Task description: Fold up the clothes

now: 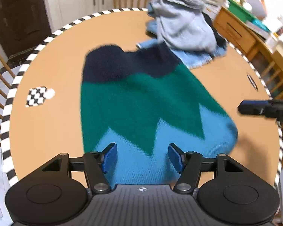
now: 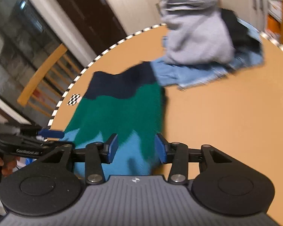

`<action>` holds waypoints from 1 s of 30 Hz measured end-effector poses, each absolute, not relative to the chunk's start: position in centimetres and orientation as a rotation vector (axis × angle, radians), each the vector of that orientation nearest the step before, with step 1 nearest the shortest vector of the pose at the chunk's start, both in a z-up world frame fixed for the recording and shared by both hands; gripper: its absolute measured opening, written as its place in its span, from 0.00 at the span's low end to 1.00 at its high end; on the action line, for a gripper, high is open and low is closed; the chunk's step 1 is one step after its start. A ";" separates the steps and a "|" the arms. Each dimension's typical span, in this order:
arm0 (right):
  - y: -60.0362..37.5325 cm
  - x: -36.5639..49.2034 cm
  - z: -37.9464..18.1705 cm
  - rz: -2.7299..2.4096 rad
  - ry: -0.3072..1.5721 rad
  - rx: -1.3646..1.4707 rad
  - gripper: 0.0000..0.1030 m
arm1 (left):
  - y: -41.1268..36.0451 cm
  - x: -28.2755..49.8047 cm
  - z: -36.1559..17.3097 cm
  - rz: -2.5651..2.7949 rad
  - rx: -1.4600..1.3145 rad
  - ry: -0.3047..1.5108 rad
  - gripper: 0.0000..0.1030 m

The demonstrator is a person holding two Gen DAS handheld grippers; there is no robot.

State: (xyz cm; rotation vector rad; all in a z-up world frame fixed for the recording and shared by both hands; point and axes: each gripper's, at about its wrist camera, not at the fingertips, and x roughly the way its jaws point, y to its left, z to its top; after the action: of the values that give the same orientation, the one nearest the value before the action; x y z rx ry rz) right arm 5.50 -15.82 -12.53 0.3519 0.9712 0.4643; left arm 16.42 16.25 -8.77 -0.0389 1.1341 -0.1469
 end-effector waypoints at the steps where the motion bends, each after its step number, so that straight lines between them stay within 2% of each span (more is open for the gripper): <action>1: -16.9 4.9 -13.3 0.460 0.976 0.385 0.44 | 16.1 16.3 -9.6 -0.149 -0.030 1.154 0.62; 5: -18.8 2.6 -16.0 0.500 0.989 0.447 0.49 | 15.7 16.4 -10.4 -0.126 -0.034 1.162 0.62; 7: -18.3 2.0 -17.0 0.562 0.978 0.452 0.49 | 15.4 16.6 -10.2 -0.137 -0.035 1.155 0.68; 9: -17.2 2.0 -17.8 0.609 0.965 0.441 0.50 | 15.2 17.0 -9.9 -0.164 -0.038 1.144 0.69; 12: -15.9 2.8 -18.8 0.632 0.965 0.432 0.58 | 14.9 17.5 -10.7 -0.175 -0.046 1.156 0.72; 13: -15.4 3.1 -19.1 0.640 0.965 0.429 0.56 | 14.8 17.8 -11.3 -0.162 -0.033 1.165 0.72; 14: -15.1 3.3 -19.4 0.663 0.967 0.453 0.39 | 14.6 17.9 -11.8 -0.155 -0.026 1.178 0.72; 16: -14.7 3.3 -19.4 0.676 1.000 0.486 0.19 | 14.2 18.4 -12.4 -0.142 -0.018 1.195 0.74; 19: -14.7 3.3 -19.9 0.563 1.125 0.488 0.15 | 13.6 18.5 -12.6 -0.127 0.000 1.204 0.78; 24: -16.2 3.1 -21.3 0.529 1.162 0.607 0.14 | 13.7 18.3 -12.5 -0.127 -0.009 1.185 0.80; 27: -16.2 3.0 -19.4 0.526 1.169 0.565 0.25 | 14.2 18.1 -11.1 -0.141 -0.012 1.164 0.77; 28: -16.6 2.8 -18.1 0.515 1.155 0.536 0.33 | 14.5 18.0 -10.3 -0.148 -0.010 1.152 0.77; 30: -17.0 3.5 -15.4 0.522 1.070 0.492 0.34 | 15.6 18.2 -8.5 -0.155 -0.023 1.077 0.78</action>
State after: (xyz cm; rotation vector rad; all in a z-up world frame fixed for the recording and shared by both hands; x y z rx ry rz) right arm 3.49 -16.97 -15.38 0.4924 1.0702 0.5225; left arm 18.18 15.58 -8.47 -0.0228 1.0774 -0.1547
